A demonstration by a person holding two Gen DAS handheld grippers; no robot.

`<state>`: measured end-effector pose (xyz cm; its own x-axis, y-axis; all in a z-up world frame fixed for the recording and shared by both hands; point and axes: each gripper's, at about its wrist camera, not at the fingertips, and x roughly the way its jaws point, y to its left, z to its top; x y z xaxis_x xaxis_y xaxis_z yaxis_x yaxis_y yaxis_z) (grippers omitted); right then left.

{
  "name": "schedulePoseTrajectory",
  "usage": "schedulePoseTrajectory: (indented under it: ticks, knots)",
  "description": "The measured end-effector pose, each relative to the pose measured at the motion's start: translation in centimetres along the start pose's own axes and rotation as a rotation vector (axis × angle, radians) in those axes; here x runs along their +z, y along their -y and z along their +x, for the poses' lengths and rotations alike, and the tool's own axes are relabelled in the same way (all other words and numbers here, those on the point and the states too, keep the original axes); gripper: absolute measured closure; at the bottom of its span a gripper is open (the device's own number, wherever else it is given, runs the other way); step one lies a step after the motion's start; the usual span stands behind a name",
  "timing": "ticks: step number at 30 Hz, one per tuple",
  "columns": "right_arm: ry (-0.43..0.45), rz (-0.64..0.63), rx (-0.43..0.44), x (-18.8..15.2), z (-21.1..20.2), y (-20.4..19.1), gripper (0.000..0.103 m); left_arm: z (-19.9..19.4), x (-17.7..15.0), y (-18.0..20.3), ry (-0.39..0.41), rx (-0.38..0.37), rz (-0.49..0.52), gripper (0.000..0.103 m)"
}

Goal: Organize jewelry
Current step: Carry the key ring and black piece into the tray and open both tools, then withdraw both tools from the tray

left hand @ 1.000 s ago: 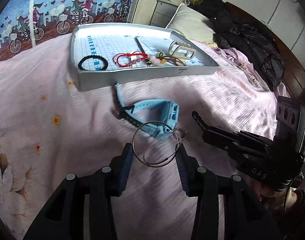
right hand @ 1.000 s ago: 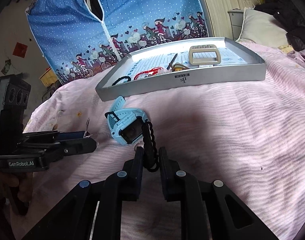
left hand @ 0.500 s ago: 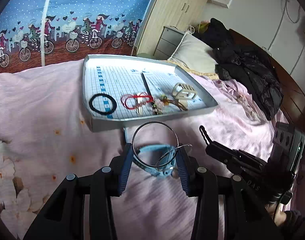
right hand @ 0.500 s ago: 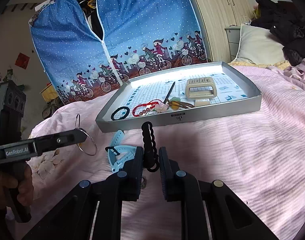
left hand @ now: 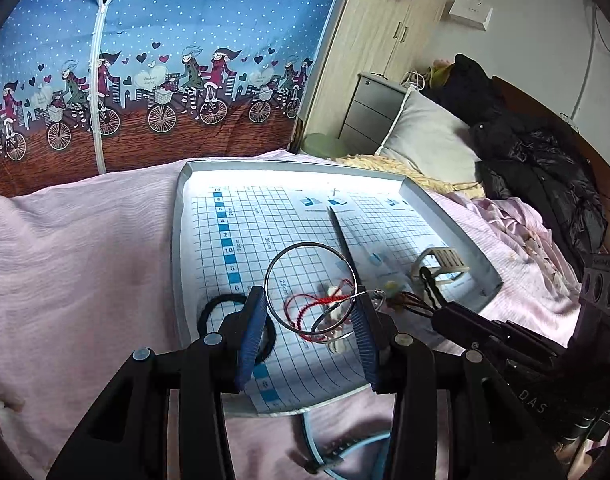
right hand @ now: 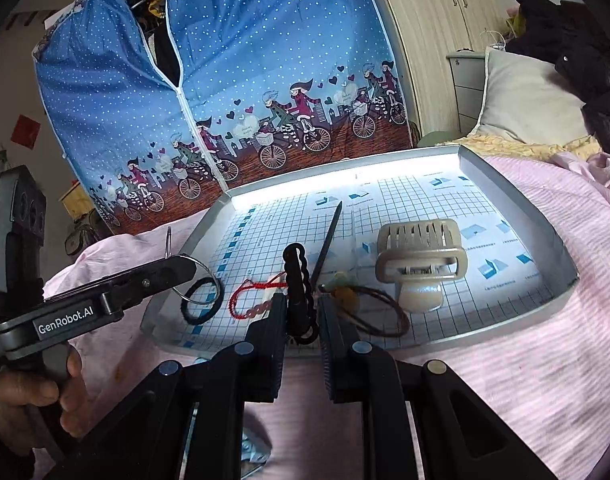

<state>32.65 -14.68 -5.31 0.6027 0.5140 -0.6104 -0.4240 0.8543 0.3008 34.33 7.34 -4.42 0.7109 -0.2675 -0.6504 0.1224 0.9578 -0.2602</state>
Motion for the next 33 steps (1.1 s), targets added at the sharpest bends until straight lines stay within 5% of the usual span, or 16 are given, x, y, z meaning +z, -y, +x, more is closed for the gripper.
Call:
schedulePoseTrajectory:
  ticks: [10,13,15,17,22,24,29,33]
  knots:
    - [-0.066,-0.012,-0.038,0.0,2.5,1.2,0.087,3.5,-0.3,-2.8,-0.109,0.023,-0.102,0.065]
    - [-0.061,-0.02,-0.047,-0.1,1.7,1.1,0.079,3.2,-0.5,-3.1,-0.117,0.026,-0.131,0.064]
    - [-0.042,-0.03,-0.053,-0.1,0.9,0.9,0.076,2.5,-0.4,-3.1,-0.105,0.025,-0.139,0.054]
    - [-0.023,-0.04,-0.071,0.0,-0.3,0.7,0.068,1.5,-0.4,-2.9,-0.088,0.024,-0.141,0.039]
    - [0.058,-0.032,-0.095,0.3,-4.6,0.7,0.04,-2.2,-0.4,-1.8,-0.015,0.027,-0.123,0.02]
    - [0.089,-0.034,-0.093,0.3,-6.5,0.5,0.025,-4.3,-0.6,-1.3,0.041,0.025,-0.116,0.002]
    - [0.177,-0.065,-0.066,0.2,-11.6,-0.7,0.0,-10.1,-1.4,0.5,0.183,0.043,-0.09,0.002]
    - [0.248,-0.087,-0.045,-0.3,-15.6,-2.2,0.0,-14.7,-2.4,2.6,0.275,0.115,-0.026,0.002]
